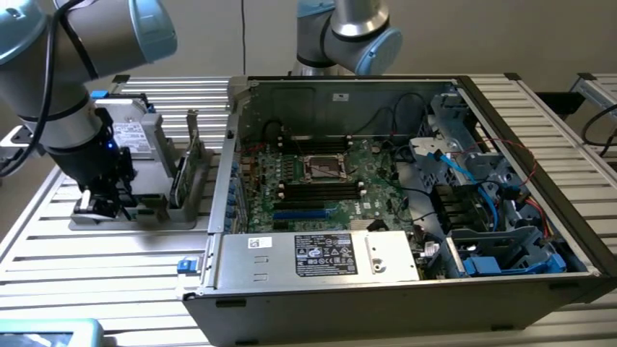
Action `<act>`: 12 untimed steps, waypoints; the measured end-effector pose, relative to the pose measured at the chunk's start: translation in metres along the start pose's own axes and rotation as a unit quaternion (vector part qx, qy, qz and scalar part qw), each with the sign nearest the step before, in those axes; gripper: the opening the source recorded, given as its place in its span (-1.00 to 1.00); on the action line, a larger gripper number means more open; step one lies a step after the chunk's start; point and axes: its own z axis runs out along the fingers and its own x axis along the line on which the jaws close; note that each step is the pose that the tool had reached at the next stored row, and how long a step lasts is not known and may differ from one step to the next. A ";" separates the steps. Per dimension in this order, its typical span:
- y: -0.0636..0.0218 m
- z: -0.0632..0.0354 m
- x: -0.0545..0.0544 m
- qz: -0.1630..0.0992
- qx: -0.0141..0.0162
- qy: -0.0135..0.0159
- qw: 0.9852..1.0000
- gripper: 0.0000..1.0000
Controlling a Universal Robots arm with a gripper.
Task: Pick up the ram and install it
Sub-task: 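Pick up the ram and move it above insertion slot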
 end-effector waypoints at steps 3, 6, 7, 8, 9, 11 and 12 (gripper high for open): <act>0.0005 0.0017 0.000 0.000 0.000 0.000 1.000 -0.31; 0.0009 0.0020 0.000 0.000 0.000 0.000 1.000 -0.56; 0.0010 0.0018 0.000 0.000 0.000 0.000 1.000 -0.56; 0.0011 -0.0002 0.000 0.000 0.000 0.000 1.000 -0.69; 0.0012 -0.0042 0.000 0.000 0.001 0.000 1.000 -0.75; 0.0014 -0.0121 0.000 0.000 0.002 0.000 1.000 -0.75; 0.0015 -0.0162 0.000 0.000 0.002 0.000 1.000 -0.75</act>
